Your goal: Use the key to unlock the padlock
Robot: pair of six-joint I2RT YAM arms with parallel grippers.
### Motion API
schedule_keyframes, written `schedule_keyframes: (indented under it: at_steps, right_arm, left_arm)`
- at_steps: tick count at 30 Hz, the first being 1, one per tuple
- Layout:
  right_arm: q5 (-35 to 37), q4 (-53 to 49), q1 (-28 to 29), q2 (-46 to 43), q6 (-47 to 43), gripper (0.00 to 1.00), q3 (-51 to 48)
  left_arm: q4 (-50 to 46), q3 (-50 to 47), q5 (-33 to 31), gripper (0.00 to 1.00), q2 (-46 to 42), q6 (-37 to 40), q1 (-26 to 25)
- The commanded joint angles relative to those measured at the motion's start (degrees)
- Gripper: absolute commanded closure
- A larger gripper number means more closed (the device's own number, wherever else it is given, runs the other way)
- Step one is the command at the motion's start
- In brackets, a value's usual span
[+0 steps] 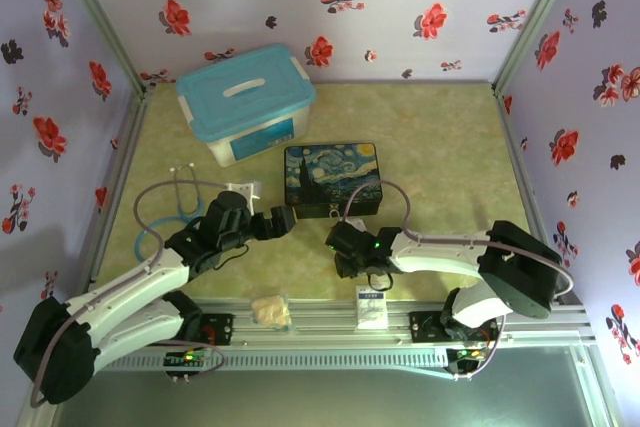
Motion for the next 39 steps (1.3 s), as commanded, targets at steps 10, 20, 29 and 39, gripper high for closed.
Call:
schedule_keyframes:
  at_steps: [10,20,29,39]
  right_arm:
    - [2.87,2.98,0.71,2.57,0.26,0.69,1.38]
    - [3.71,1.76,0.70,5.49,-0.22,0.77,4.46]
    - [3.03,5.29,0.70,4.20,-0.26,0.90,1.36]
    - [-5.60,10.67,-5.84,-11.34,-4.68,1.00,-8.86]
  left_arm:
    - [3.67,-1.47,-1.23,0.00,1.33,-0.79,-0.78]
    - [3.76,-1.92,-1.32,0.00,0.87,-1.15,-0.83]
    - [4.78,-2.00,-1.45,0.00,1.86,-2.05,-0.85]
    - [17.41,-1.91,-1.38,0.01,5.66,-9.47,-7.51]
